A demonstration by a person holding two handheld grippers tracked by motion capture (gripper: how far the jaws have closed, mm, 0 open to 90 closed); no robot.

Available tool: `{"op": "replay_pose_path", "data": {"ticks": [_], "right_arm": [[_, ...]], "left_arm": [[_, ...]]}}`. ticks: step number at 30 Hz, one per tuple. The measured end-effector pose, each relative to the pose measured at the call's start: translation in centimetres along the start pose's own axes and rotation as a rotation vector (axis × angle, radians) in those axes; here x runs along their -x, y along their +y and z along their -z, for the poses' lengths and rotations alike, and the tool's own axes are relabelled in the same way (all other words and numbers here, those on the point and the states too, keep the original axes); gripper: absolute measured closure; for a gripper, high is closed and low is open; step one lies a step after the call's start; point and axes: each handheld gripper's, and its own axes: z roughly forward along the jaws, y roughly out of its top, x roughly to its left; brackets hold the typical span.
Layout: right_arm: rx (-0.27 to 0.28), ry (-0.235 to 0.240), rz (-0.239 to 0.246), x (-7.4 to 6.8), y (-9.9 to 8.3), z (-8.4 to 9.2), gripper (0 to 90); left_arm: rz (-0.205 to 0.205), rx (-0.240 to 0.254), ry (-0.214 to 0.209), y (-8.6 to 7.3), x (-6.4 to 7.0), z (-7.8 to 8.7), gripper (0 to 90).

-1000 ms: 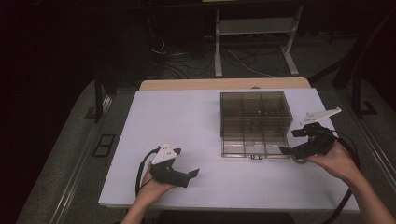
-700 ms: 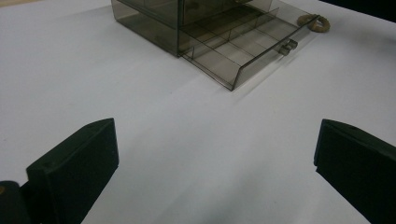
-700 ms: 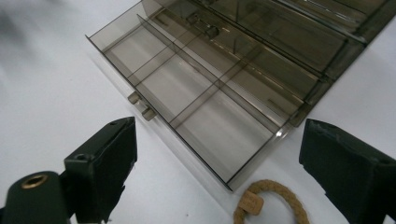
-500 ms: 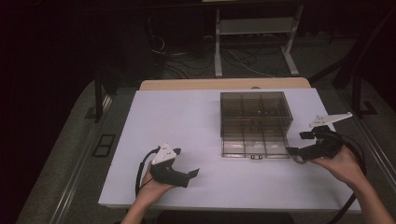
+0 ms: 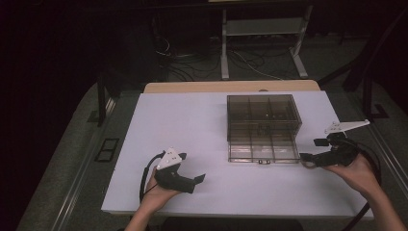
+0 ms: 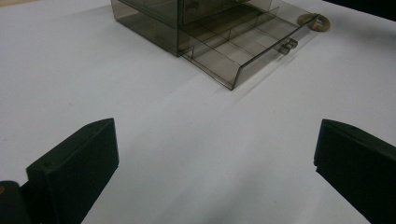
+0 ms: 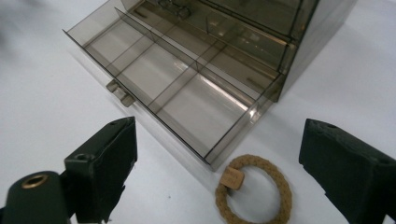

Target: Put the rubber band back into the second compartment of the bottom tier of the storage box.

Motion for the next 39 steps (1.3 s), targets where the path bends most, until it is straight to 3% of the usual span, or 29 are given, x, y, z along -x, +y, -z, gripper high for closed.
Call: {"op": "replay_pose_path", "data": {"ticks": [20,22,29,31,39], "right_arm": [[-0.010,-0.044,-0.069,2.2,-2.5,-0.4,10.9],[-0.008,-0.037,-0.074,2.4,-2.8,-0.4,17.9],[-0.018,-0.058,-0.100,3.1,-3.7,-0.6,18.0],[-0.011,-0.056,-0.105,3.3,-3.8,-0.5,23.7],[-0.016,-0.059,-0.117,3.7,-4.4,-0.9,31.1]], "left_arm": [[0.000,0.002,-0.004,0.0,0.0,0.0,0.0],[-0.001,0.000,-0.004,0.0,0.0,0.0,0.0],[-0.002,0.000,-0.006,0.0,0.0,0.0,0.0],[-0.002,0.000,-0.007,0.0,0.0,0.0,0.0],[-0.006,-0.005,-0.012,0.0,0.1,0.0,0.0]]}}
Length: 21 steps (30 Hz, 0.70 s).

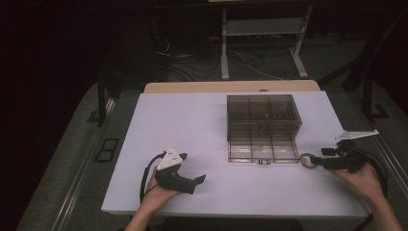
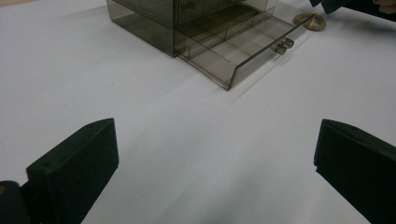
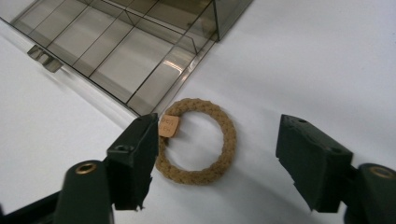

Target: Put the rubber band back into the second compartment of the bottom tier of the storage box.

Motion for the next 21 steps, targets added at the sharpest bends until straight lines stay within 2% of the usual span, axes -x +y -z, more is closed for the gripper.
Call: {"op": "replay_pose_path", "data": {"ticks": [7,11,21], "right_arm": [[-0.003,0.000,-0.024,0.23,-0.18,-0.17,44.5],[-0.013,0.000,-0.021,0.24,-0.21,-0.36,50.8],[-0.037,-0.018,-0.019,0.04,-0.24,-0.73,61.9]], "left_arm": [[-0.001,0.002,-0.002,-0.04,0.11,-0.13,0.0],[-0.002,0.001,-0.003,-0.04,0.12,-0.16,0.0],[-0.003,0.000,-0.004,-0.02,0.12,-0.17,0.0]]}}
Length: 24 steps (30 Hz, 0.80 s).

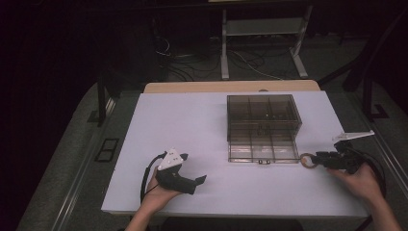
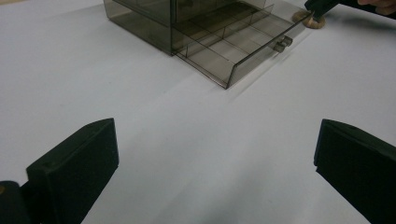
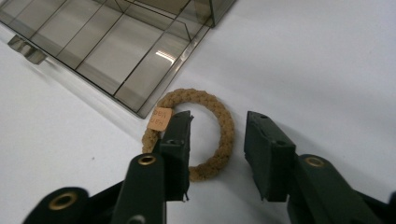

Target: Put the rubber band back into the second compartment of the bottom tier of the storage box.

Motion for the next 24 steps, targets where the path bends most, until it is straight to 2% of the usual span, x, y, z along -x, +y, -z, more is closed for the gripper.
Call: {"op": "replay_pose_path", "data": {"ticks": [24], "right_arm": [[-0.016,-0.059,0.038,-0.55,0.05,-0.44,77.4]], "left_arm": [[-0.003,-0.002,-0.003,0.00,0.03,-0.07,0.0]]}}
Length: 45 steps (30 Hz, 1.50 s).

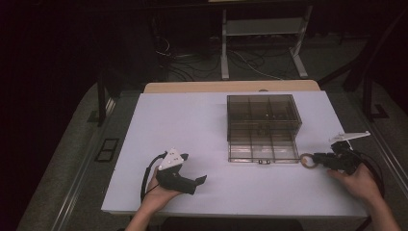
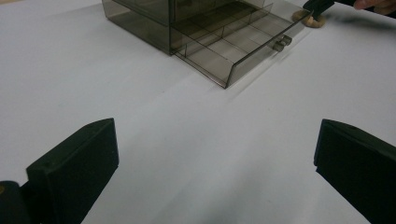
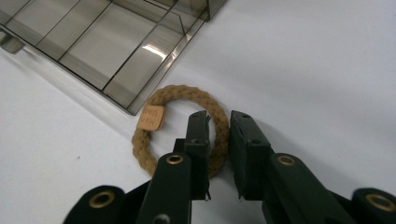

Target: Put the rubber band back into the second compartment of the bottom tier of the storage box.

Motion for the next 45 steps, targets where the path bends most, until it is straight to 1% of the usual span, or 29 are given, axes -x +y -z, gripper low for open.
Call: {"op": "replay_pose_path", "data": {"ticks": [4,9,19,21,28,29,31,34,44,45], "right_arm": [[0.000,-0.014,0.001,0.0,0.0,0.0,80.8],[-0.001,-0.018,0.000,-0.1,0.0,0.0,82.0],[-0.002,-0.009,0.000,-0.1,0.0,0.0,82.5],[-0.003,-0.007,-0.007,-0.2,0.0,0.1,82.5],[0.017,0.013,-0.015,-0.1,0.0,0.4,82.6],[0.022,0.015,-0.017,-0.1,0.0,0.5,82.6],[0.027,0.018,-0.011,-0.1,0.0,0.6,82.6],[0.036,0.022,-0.016,-0.2,0.1,0.8,82.6],[0.063,0.034,-0.003,-0.6,0.3,1.4,82.6],[0.065,0.034,-0.009,-0.7,0.4,1.5,82.7]], "left_arm": [[0.000,-0.001,0.000,0.0,0.0,0.0,0.0],[-0.001,-0.001,-0.001,0.0,0.0,-0.1,0.0],[-0.001,-0.007,-0.003,0.0,0.0,-0.1,0.0],[-0.003,-0.008,-0.004,0.0,0.0,-0.1,0.0],[-0.002,-0.010,-0.002,0.0,0.0,-0.1,0.0],[-0.008,-0.010,-0.003,0.0,0.0,-0.1,0.0],[-0.008,-0.009,-0.002,0.0,-0.1,-0.1,0.0],[-0.009,-0.011,-0.002,0.0,-0.1,-0.1,0.0],[-0.008,-0.011,-0.002,0.0,-0.1,-0.1,0.0],[-0.008,-0.010,-0.002,0.0,-0.1,-0.1,0.0]]}}
